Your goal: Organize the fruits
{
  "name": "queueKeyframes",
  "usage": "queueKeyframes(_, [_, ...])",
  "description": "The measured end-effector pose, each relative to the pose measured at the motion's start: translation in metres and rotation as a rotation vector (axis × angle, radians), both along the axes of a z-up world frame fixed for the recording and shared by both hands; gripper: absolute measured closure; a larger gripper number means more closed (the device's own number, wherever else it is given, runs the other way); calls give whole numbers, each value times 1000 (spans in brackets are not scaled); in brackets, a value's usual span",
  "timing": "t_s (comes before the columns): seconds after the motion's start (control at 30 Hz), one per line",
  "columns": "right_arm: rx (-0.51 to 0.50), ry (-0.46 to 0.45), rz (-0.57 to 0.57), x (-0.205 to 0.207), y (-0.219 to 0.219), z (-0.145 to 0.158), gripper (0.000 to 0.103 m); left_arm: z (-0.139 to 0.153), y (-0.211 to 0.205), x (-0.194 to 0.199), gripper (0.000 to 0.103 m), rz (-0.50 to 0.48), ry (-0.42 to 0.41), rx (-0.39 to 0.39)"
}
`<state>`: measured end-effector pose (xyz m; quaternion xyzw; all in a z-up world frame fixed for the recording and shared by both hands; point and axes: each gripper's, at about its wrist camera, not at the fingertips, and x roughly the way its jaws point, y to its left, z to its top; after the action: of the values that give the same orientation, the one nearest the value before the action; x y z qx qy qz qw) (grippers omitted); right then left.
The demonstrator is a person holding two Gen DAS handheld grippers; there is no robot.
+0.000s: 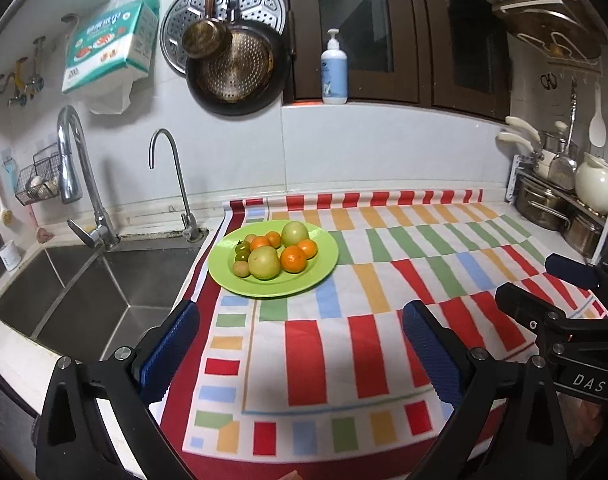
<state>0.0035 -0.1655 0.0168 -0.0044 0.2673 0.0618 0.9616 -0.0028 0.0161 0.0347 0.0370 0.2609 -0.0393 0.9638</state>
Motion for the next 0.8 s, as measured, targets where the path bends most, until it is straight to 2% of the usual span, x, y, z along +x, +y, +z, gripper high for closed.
queueKeyframes(0.27, [14,-21,-9,-34,-15,9,15,9,-13,-27,0,-12,-15,4])
queueKeyframes(0.8, [8,-46,-12,-57,-21,15,14,16,-12,-52,0,15,-44,-10])
